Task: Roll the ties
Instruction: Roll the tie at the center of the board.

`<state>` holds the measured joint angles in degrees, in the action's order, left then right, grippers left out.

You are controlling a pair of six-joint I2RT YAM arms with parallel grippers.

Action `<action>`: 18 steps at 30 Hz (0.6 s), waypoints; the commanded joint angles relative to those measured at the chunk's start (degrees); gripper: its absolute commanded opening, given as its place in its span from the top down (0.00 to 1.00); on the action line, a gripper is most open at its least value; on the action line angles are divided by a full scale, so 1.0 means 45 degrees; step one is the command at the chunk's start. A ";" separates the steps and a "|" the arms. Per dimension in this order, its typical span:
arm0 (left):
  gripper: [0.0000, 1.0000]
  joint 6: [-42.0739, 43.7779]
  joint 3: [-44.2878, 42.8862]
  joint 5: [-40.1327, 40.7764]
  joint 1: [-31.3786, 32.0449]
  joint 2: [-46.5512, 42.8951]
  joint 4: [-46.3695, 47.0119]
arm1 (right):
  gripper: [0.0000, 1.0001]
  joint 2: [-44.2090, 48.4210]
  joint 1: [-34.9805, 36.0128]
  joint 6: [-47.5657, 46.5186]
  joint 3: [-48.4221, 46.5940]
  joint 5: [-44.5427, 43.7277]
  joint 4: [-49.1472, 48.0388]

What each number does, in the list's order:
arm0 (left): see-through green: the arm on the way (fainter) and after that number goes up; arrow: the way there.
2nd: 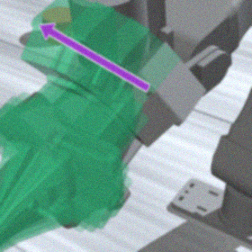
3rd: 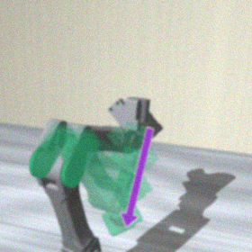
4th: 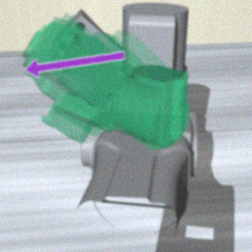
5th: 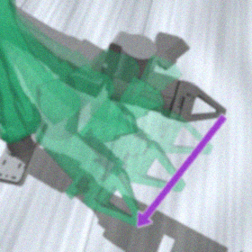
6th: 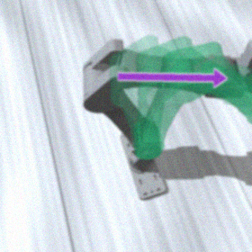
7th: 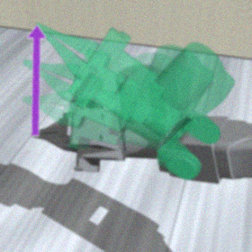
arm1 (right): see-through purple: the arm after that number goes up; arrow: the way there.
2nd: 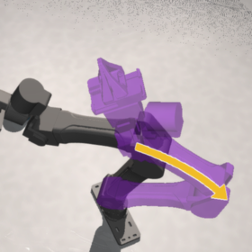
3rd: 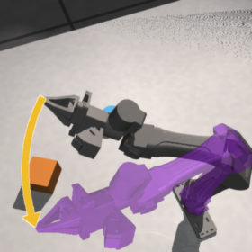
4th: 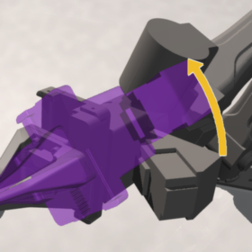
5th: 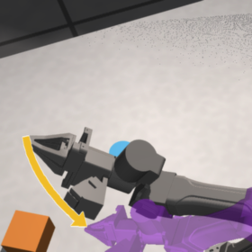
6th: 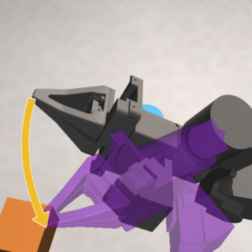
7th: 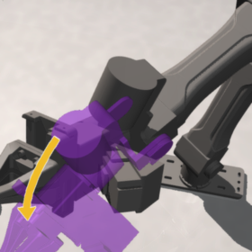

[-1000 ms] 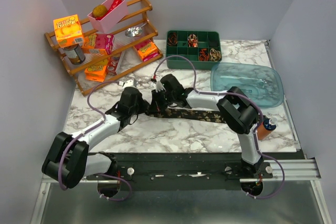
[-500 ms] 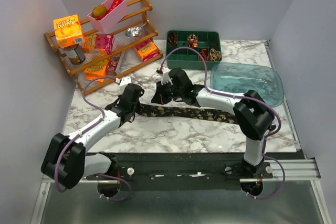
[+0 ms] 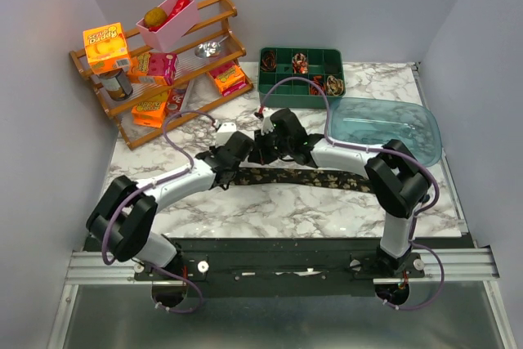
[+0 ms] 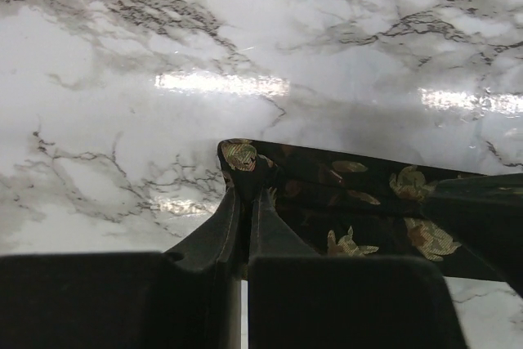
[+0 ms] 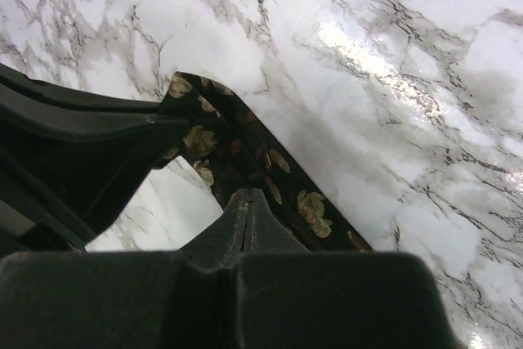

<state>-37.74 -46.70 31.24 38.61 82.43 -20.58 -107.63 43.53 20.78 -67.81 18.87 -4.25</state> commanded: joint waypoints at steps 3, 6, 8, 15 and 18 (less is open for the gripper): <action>1.00 -0.0091 -0.1535 0.0946 0.1202 0.1718 -0.0895 | 0.99 0.0364 -0.0239 -0.0261 0.0323 -0.0580 0.0183; 1.00 -0.0169 -0.2238 0.1220 0.1614 0.2519 -0.1344 | 0.99 0.0305 -0.0317 -0.0281 0.0440 -0.0775 0.0241; 1.00 -0.0169 -0.2667 0.1415 0.1966 0.3008 -0.1617 | 0.99 0.0267 -0.0356 -0.0300 0.0518 -0.0932 0.0338; 0.75 -0.0091 -0.3217 0.0852 0.2416 0.3927 -0.1522 | 0.99 0.0228 -0.0552 -0.0437 0.0752 -0.1459 0.0593; 0.63 0.0026 -0.3002 -0.0124 0.2435 0.3967 -0.0781 | 0.99 0.0286 -0.0591 -0.0534 0.0792 -0.1712 0.0749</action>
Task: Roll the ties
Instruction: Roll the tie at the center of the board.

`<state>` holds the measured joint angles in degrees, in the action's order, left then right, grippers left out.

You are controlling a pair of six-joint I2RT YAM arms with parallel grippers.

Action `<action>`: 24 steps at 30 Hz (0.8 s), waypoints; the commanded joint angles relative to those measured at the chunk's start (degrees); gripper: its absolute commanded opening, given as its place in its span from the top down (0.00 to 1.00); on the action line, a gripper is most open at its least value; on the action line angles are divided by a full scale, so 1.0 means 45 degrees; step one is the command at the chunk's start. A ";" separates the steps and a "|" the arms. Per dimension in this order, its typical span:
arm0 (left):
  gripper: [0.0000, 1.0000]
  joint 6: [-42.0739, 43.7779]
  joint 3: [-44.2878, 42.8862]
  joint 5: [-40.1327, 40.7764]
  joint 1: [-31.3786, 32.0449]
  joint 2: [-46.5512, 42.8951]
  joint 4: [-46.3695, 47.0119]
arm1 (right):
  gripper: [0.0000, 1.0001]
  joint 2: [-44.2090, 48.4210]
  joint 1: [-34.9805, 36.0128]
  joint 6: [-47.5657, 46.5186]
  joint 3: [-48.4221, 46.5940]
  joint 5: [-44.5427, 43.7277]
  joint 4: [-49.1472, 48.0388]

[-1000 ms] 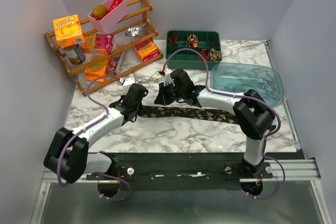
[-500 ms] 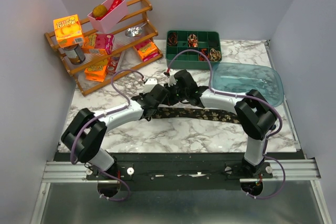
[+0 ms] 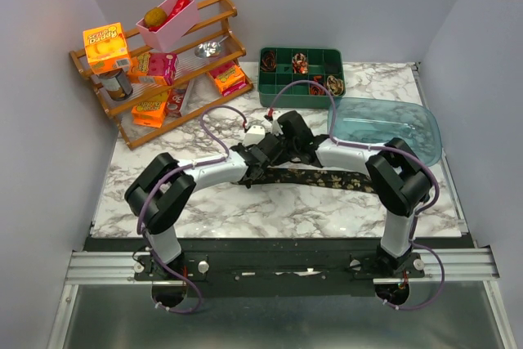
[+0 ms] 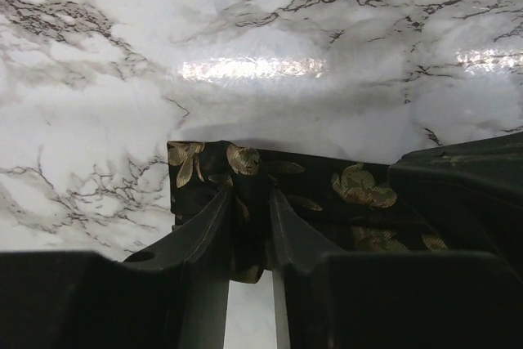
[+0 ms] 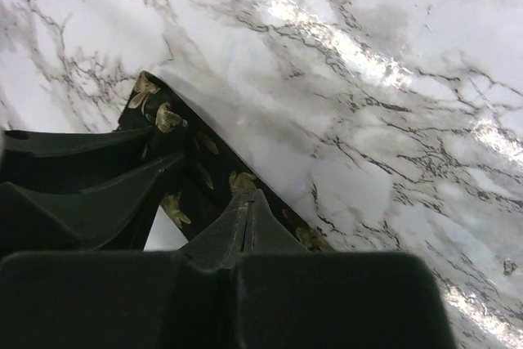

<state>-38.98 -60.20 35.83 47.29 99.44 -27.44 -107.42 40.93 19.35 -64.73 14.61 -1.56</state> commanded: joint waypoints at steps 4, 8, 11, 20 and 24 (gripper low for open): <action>0.61 0.0186 0.0370 -0.2044 0.0488 -0.0045 0.1546 | 0.99 0.0393 -0.0032 -0.0355 0.0262 -0.1273 0.0308; 0.61 -0.0087 0.1013 -0.2552 0.0468 -0.0417 0.2500 | 0.99 0.0686 -0.0110 -0.0336 0.0458 -0.1372 0.0308; 0.61 -0.0419 0.1502 -0.3274 0.0390 -0.0496 0.3263 | 0.99 0.0804 -0.0149 -0.0317 0.0459 -0.1372 0.0308; 0.61 -0.0771 0.2186 -0.3824 0.0058 -0.0631 0.3910 | 0.99 0.1116 -0.0169 -0.0297 0.0634 -0.1040 0.0308; 0.60 -0.0615 0.2558 -0.3589 -0.0020 -0.1587 0.4242 | 0.99 0.1565 -0.0150 -0.0316 0.0849 -0.0728 0.0153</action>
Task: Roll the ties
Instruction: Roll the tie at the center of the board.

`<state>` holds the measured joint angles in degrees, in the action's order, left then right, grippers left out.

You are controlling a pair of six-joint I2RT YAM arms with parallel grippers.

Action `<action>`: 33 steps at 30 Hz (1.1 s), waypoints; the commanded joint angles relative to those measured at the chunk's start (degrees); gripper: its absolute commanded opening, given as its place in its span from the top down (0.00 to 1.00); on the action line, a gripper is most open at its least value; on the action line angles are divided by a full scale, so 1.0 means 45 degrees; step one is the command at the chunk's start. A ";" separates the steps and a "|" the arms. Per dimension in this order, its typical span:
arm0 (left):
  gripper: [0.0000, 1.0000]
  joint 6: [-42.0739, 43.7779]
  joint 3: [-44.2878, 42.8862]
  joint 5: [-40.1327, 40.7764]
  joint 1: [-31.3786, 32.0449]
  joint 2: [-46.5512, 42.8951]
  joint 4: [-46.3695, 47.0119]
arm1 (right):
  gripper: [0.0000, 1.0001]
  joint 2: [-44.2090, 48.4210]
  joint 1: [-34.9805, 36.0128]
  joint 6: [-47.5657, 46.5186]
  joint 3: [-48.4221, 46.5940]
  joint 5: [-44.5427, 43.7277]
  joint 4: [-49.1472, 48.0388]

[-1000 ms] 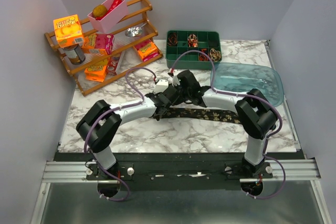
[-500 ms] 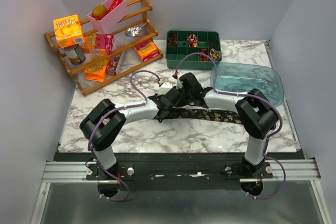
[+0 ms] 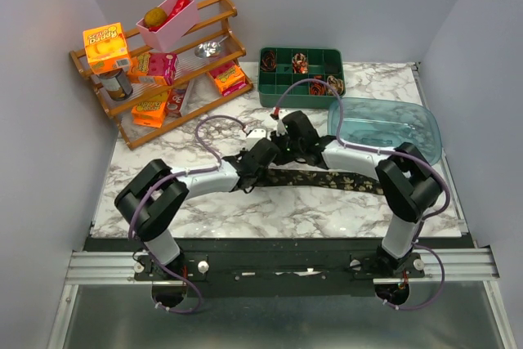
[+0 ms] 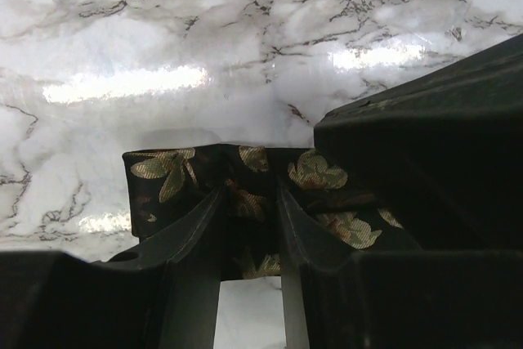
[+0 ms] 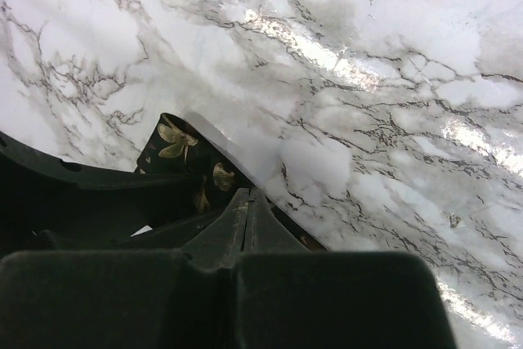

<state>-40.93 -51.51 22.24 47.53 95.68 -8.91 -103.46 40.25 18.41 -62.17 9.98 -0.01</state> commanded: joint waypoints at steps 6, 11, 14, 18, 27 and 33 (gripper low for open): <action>0.36 -0.0046 0.1386 -0.0722 -0.0151 -0.2569 0.0786 | 0.99 0.1428 0.0001 -0.0049 0.0671 0.1140 -0.0758; 0.32 -0.0026 0.1933 -0.1543 -0.0541 -0.3546 0.1412 | 0.99 0.1604 0.0001 0.0106 0.0886 0.2586 -0.1636; 0.32 -0.0065 0.2186 -0.1718 -0.0775 -0.3976 0.1471 | 0.99 0.1605 0.0020 0.0321 0.1003 0.3269 -0.2163; 0.32 -0.0124 0.2578 -0.2226 -0.1437 -0.4698 0.1511 | 0.99 0.1351 0.0020 0.0517 0.0965 0.3895 -0.2400; 0.23 -0.0260 0.4217 -0.5289 -0.4212 -0.5930 0.2466 | 0.99 0.0277 0.0274 0.0478 0.0574 0.4267 -0.2283; 0.20 -0.0884 0.5213 -0.7713 -0.5385 -0.5501 0.4242 | 0.99 -0.0484 0.0587 0.0420 0.0320 0.4170 -0.2166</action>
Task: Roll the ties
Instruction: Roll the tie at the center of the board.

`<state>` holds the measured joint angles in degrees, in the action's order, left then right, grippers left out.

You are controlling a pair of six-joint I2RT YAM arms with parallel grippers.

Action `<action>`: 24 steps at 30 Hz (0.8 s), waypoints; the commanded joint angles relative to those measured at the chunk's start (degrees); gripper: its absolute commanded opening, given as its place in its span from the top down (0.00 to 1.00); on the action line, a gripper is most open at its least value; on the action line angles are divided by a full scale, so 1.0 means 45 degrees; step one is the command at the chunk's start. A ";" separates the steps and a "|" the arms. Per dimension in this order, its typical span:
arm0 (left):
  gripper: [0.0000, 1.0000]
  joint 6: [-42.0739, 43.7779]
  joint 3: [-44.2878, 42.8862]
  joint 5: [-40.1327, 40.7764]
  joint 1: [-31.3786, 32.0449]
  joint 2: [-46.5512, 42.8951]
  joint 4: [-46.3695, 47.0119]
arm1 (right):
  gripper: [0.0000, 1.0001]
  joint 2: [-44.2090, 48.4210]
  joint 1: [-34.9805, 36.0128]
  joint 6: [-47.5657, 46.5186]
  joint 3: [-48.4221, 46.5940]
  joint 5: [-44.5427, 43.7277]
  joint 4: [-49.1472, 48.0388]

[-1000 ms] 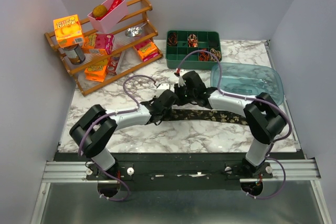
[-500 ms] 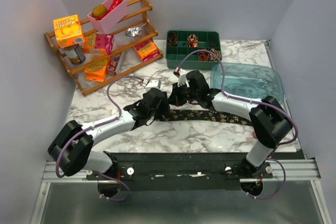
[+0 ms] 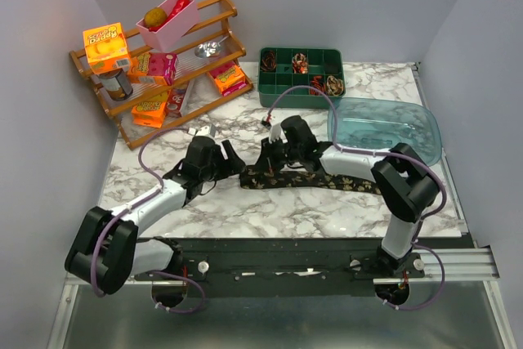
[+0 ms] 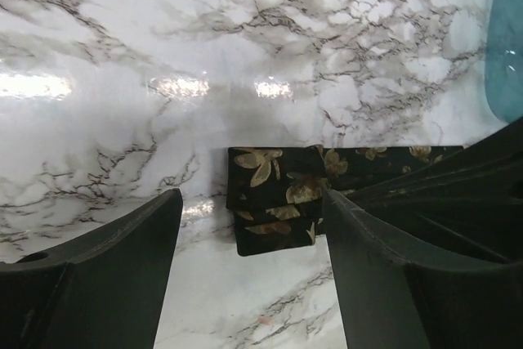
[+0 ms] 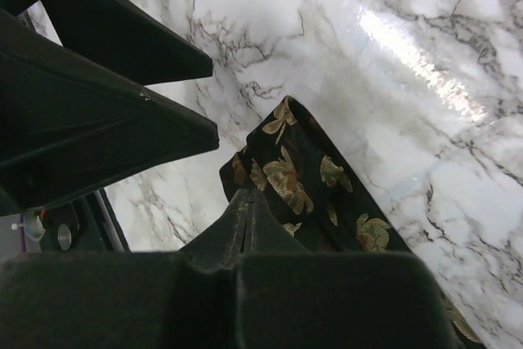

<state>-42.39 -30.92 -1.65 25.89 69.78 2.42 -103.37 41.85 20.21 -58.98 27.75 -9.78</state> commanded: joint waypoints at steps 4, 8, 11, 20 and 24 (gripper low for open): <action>0.20 -0.1067 0.1108 -0.3558 -0.1046 0.0937 0.2879 | 0.99 -0.0816 0.0271 0.0002 -0.0409 -0.0052 0.0064; 0.20 -0.1165 0.1265 -0.3852 -0.1144 0.1348 0.3349 | 0.99 -0.1071 0.0271 -0.0057 -0.0467 -0.0345 0.0278; 0.20 -0.1165 0.1304 -0.3872 -0.1163 0.1447 0.3409 | 0.99 -0.1305 0.0271 -0.0037 -0.0506 -0.0520 0.0415; 0.22 -0.1029 0.1382 -0.3676 -0.1163 0.1720 0.3409 | 0.99 -0.1813 0.0272 -0.0037 -0.0702 -0.0990 0.0806; 0.24 -0.1009 0.1440 -0.3637 -0.1163 0.2051 0.3564 | 0.99 -0.1911 0.0291 0.0002 -0.0702 -0.0990 0.0845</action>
<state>-47.00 -25.34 -17.26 20.99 77.43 16.71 -110.63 42.78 20.16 -60.88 25.28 -7.79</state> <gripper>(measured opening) 0.774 0.012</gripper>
